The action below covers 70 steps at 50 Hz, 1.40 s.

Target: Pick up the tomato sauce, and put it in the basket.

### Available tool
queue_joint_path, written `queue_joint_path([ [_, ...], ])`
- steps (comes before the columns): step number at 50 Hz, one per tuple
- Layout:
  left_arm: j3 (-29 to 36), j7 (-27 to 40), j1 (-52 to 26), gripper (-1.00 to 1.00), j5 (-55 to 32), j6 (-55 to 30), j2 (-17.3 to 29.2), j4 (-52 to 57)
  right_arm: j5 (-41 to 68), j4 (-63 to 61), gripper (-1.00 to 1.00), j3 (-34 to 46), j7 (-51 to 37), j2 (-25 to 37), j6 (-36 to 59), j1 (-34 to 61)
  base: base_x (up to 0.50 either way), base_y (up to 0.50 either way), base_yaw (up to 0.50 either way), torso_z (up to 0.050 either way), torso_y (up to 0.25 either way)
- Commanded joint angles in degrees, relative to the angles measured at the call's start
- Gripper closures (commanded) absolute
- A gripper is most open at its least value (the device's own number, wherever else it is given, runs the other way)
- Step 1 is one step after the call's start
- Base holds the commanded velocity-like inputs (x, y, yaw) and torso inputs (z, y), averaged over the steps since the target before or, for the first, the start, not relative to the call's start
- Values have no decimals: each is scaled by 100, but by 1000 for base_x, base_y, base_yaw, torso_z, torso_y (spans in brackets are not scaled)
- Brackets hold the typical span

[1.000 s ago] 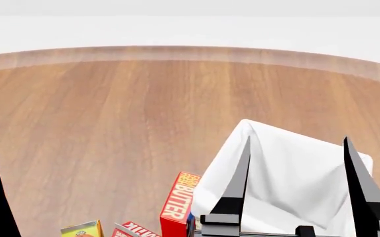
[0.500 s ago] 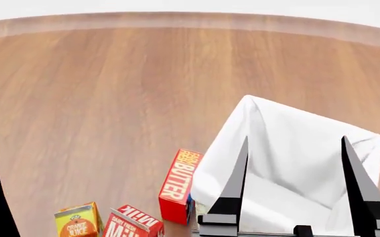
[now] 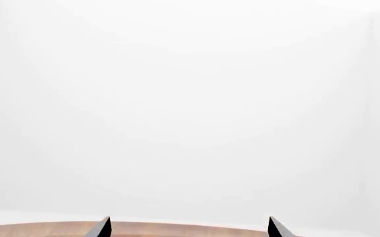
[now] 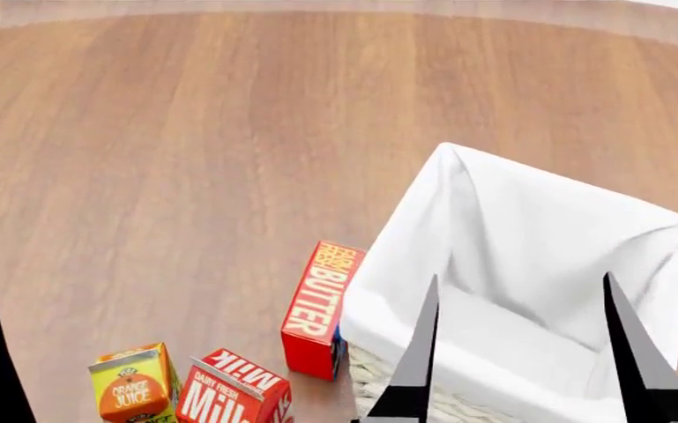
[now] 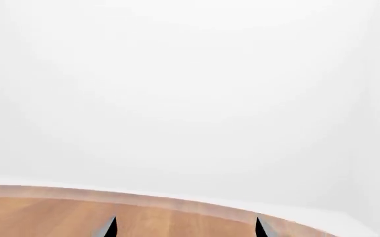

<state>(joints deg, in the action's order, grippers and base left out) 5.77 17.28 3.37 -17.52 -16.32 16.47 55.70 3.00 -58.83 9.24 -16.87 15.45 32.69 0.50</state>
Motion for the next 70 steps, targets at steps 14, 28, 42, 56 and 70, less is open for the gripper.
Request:
queue_joint_path([
  [14,58,78,25,-100,-49,105,89,-48,1726,-112,-100,3629,-4387,3500,-1271,881,0,0,0,0,0],
  [28,139,111,22,-100,-25,158,124,-100,1361,913,-100,4262,-4284,3275,-2375,242,0,0,0,0,0],
  [42,190,146,31,-100,-19,221,164,-120,1714,1656,-100,4363,-4024,2945,-2677,170,0,0,0,0,0],
  [56,230,193,24,-100,-18,241,208,-123,2425,2205,-100,4346,-3882,2658,-2466,224,0,0,0,0,0],
  [70,252,242,41,-100,-20,270,262,-119,2728,2743,-100,4354,-3785,2409,-2502,141,0,0,0,0,0],
])
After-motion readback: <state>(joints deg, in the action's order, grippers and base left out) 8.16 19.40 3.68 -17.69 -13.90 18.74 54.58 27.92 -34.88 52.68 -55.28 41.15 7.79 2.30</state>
